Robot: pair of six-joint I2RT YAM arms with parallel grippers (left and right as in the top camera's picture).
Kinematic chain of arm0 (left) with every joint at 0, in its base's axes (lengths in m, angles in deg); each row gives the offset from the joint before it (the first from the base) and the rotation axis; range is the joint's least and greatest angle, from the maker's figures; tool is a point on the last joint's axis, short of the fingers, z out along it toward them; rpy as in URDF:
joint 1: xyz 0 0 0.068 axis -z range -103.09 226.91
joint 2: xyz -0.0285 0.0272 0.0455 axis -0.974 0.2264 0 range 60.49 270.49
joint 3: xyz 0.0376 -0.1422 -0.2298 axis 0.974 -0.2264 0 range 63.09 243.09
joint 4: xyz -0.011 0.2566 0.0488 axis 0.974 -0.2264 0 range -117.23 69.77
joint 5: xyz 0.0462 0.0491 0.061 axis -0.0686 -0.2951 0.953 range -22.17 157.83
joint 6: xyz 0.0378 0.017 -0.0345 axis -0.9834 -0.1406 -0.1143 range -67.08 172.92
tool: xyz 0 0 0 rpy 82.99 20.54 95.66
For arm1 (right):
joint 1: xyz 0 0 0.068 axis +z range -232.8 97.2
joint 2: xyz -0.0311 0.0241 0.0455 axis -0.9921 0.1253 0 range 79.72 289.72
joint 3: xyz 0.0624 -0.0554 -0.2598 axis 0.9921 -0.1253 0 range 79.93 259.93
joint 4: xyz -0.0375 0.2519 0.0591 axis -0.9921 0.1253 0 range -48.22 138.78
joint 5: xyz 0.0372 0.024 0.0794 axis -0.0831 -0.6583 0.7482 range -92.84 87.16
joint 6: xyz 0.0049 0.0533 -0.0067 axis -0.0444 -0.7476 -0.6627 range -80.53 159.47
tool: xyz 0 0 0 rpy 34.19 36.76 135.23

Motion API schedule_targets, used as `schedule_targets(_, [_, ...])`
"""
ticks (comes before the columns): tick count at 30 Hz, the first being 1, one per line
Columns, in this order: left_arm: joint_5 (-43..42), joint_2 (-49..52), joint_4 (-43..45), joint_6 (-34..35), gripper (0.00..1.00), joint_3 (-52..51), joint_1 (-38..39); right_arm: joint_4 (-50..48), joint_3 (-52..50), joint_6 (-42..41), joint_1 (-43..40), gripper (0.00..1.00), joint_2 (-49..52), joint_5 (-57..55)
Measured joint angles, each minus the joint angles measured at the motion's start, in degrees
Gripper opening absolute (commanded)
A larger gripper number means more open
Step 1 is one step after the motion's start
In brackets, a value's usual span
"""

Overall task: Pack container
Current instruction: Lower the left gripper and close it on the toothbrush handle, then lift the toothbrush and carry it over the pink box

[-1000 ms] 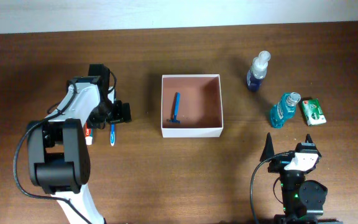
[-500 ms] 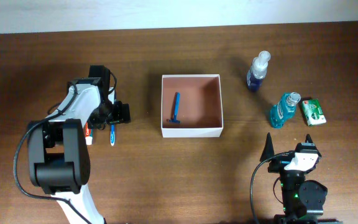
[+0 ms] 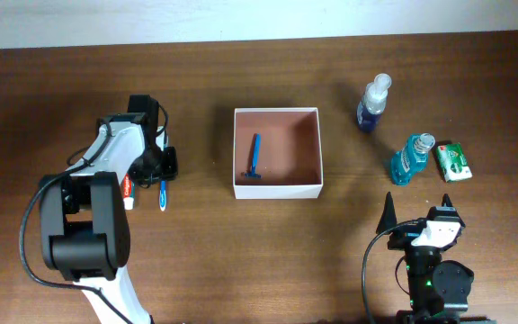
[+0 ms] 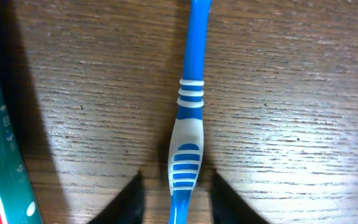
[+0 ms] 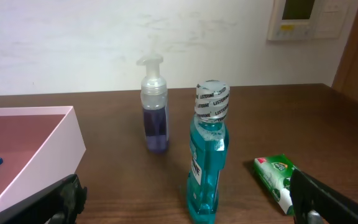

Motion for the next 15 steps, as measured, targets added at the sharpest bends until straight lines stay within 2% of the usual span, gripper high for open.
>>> schedule_targets(6, [-0.04, 0.0, -0.02, -0.31, 0.09, 0.0, 0.02, 0.0, 0.0, 0.02, 0.0, 0.98, 0.0, 0.02])
schedule_targets(15, [-0.57, 0.04, -3.69, -0.28, 0.07, 0.81, 0.02, 0.0, 0.0, 0.02, 0.0, 0.98, 0.0, 0.0])
